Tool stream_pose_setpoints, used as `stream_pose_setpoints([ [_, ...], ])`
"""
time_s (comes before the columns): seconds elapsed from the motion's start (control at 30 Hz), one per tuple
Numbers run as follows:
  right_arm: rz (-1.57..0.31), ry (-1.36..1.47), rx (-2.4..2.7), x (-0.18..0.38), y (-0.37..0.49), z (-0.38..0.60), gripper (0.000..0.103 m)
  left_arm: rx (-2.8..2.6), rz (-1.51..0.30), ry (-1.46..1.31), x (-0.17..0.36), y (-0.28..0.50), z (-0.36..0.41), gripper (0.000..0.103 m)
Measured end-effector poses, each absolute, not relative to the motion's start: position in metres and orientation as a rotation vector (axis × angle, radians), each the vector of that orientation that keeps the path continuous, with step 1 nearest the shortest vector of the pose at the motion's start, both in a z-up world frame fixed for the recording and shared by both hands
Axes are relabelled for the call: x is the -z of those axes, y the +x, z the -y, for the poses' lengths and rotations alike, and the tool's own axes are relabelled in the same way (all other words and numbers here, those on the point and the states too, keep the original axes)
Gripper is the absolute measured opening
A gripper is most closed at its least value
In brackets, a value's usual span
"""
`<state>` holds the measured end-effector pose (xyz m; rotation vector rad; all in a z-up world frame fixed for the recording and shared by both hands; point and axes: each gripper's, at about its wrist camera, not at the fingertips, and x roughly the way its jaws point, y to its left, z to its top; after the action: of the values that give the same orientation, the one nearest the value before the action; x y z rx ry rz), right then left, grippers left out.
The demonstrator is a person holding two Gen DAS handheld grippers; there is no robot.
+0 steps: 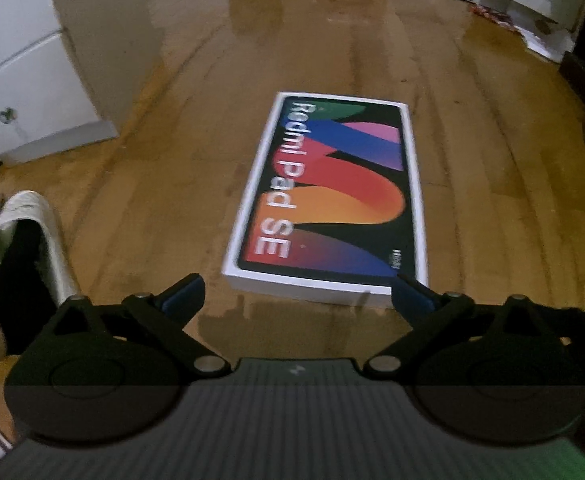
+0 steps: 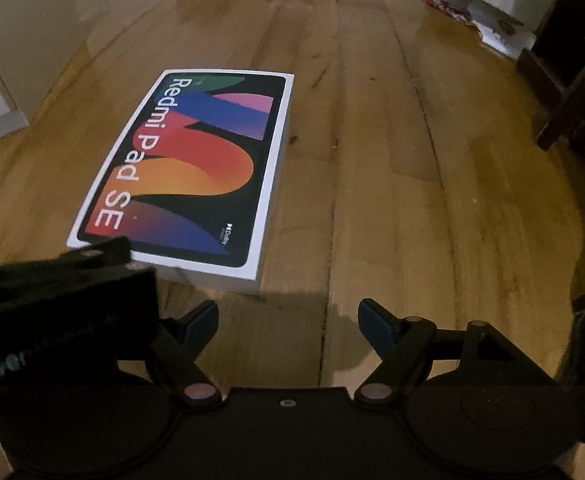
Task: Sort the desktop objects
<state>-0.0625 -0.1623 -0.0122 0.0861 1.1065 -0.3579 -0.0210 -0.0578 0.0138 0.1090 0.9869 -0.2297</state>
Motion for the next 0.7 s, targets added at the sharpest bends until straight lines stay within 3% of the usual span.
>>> stream_pose_setpoints([
  [0.7,-1.165,0.061,0.345,0.038,-0.047,0.163,0.081,0.115,-1.051,0.136,0.020,-0.010,0.067,0.103],
])
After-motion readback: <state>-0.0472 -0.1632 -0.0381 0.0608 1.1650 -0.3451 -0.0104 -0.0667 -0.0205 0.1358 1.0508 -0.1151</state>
